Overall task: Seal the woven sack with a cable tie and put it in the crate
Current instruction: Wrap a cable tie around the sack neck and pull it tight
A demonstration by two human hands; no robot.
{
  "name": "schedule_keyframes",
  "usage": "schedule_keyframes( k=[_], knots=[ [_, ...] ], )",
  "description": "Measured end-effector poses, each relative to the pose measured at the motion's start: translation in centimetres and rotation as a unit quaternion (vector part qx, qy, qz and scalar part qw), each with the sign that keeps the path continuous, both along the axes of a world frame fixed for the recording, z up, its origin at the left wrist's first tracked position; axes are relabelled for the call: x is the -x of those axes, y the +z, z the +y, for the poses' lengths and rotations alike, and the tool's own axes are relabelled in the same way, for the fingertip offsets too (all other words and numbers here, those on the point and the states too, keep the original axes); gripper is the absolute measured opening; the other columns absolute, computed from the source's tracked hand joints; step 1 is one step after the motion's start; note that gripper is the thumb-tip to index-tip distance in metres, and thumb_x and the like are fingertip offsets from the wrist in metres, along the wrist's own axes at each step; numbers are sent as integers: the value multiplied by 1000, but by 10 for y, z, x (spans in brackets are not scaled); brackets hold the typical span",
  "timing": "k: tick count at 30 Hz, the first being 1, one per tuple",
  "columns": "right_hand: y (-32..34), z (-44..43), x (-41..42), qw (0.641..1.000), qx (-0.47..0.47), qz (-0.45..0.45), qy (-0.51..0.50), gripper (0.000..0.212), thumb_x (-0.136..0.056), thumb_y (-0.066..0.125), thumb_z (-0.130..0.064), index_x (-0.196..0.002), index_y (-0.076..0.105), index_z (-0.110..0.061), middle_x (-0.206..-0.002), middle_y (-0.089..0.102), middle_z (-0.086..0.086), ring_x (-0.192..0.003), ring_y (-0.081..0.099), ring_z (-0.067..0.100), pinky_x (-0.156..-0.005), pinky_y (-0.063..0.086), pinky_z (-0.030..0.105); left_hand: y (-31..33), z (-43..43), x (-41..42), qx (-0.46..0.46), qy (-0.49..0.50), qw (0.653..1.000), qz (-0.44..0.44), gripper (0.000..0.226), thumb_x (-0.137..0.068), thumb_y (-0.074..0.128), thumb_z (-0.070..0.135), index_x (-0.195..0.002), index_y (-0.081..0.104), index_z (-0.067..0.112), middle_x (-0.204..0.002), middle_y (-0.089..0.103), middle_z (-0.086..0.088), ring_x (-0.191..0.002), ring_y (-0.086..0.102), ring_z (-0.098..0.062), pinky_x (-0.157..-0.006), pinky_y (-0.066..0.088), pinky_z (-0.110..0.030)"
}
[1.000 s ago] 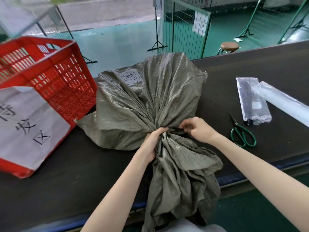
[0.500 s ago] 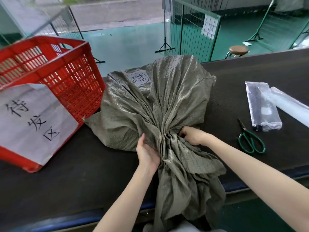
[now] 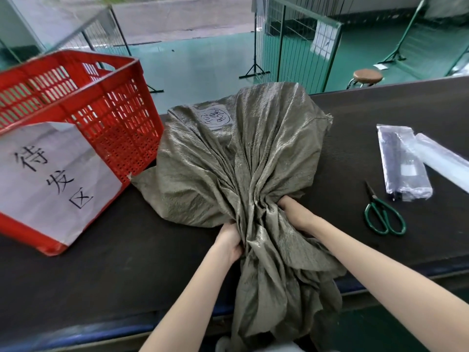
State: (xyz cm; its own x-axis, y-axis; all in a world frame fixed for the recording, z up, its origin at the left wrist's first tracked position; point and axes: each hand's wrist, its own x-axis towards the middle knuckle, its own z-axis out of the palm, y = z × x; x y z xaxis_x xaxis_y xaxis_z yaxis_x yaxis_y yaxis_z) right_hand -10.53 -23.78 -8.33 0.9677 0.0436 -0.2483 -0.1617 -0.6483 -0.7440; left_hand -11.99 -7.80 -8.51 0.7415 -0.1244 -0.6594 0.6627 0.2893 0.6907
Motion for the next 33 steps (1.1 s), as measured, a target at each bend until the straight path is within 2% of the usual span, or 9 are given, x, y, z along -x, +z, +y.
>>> schedule_keyframes(
  k=[4,7,10,13,15,20,25,29,33],
  knots=[
    [-17,-5,1,999,1,-42,11,56,-67,58,-46,-111,67,-12,-124,65,1,-120,55,16,-100,46,38,-3,4,2,-133,-16,986,-96,10,-91,56,5,-95,64,9,-92,69,-7,-83,64,-19,-65,55,-26],
    [-6,-1,4,999,6,-49,-9,42,-74,63,-32,-108,68,-8,-121,66,5,-117,56,18,-97,47,40,-16,13,3,-270,-51,949,-152,18,-80,62,14,-96,68,9,-101,71,-11,-99,64,-24,-85,52,-37],
    [2,-9,3,999,26,-35,-10,18,-76,67,-12,-93,73,-7,-104,73,5,-102,62,14,-88,51,34,-19,29,1,-333,-41,924,-181,16,-81,58,1,-88,69,10,-93,72,-13,-83,66,-21,-77,54,-35],
    [13,-29,4,999,41,-2,-4,12,-74,66,-1,-76,72,-11,-77,71,6,-68,61,9,-62,48,13,-13,50,-2,-260,22,949,-177,13,-87,58,-5,-83,60,7,-74,67,-13,-53,65,-9,-55,56,-24],
    [22,-44,4,999,45,3,5,15,-73,69,0,-70,70,-15,-67,67,7,-51,55,1,-50,43,9,-9,67,-4,-235,76,951,-186,8,-90,60,-1,-87,57,6,-71,66,-11,-49,64,-3,-50,53,-16],
    [36,-70,2,998,68,4,-2,12,-75,73,-4,-69,69,-13,-61,66,5,-48,57,-2,-50,45,9,6,94,-10,-185,176,940,-225,6,-91,60,2,-92,55,5,-73,64,-11,-54,65,-2,-52,51,-13],
    [39,-83,0,996,77,-24,-35,7,-72,75,-5,-71,71,-11,-66,68,10,-60,58,14,-57,46,19,19,100,-13,-121,235,935,-238,12,-94,55,1,-88,52,11,-78,59,-9,-63,64,-5,-55,54,-16],
    [43,-74,2,980,-80,-27,-180,9,-72,72,3,-70,67,-4,-64,61,10,-57,51,15,-52,45,20,31,97,-16,-61,244,939,-233,11,-95,52,1,-88,54,9,-83,57,-9,-73,61,-10,-59,54,-16],
    [52,-52,-4,890,-309,6,-335,22,-76,60,10,-70,57,-11,-56,62,2,-52,48,10,-54,45,20,55,78,-21,-4,190,941,-279,16,-95,50,-2,-86,58,7,-79,58,-5,-69,61,-6,-66,55,-17]
  ],
)
